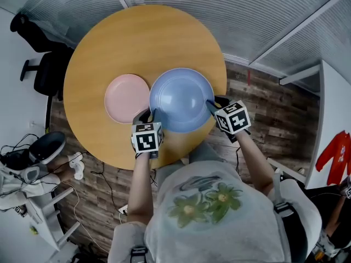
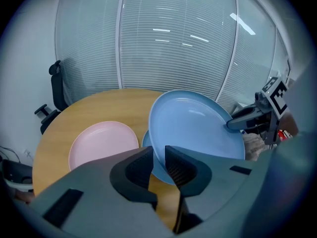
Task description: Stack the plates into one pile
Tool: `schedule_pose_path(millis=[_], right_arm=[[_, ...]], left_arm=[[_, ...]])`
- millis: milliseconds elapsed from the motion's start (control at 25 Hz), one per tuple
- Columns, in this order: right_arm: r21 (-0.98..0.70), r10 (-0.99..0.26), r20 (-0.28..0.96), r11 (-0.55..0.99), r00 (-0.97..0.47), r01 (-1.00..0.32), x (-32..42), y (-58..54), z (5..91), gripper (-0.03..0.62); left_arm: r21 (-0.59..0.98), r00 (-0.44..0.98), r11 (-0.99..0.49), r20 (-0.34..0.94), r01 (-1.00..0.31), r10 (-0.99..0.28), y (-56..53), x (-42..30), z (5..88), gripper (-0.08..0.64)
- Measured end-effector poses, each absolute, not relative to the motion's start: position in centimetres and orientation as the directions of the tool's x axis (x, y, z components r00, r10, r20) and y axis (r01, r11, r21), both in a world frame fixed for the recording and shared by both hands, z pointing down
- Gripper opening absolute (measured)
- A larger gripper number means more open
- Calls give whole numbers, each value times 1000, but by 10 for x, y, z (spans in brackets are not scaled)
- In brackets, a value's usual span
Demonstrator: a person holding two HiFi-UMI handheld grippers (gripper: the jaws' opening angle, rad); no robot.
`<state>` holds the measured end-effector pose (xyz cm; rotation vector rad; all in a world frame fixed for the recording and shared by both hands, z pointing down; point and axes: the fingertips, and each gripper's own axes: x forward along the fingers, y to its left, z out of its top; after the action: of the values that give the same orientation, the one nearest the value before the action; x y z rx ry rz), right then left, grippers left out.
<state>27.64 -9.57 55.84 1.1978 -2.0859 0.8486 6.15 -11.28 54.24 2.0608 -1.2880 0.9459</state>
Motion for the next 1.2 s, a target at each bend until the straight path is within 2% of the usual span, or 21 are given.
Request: schedule_pose_path(millis=[760, 1200], right_arm=[[-217, -356, 847, 446, -395, -868, 276, -143, 642, 126], [-198, -322, 871, 462, -372, -864, 271, -154, 668, 126]], left_arm=[[58, 224, -392, 892, -918, -393, -138, 61, 629, 98], [33, 173, -371, 920, -928, -351, -144, 55, 656, 98]])
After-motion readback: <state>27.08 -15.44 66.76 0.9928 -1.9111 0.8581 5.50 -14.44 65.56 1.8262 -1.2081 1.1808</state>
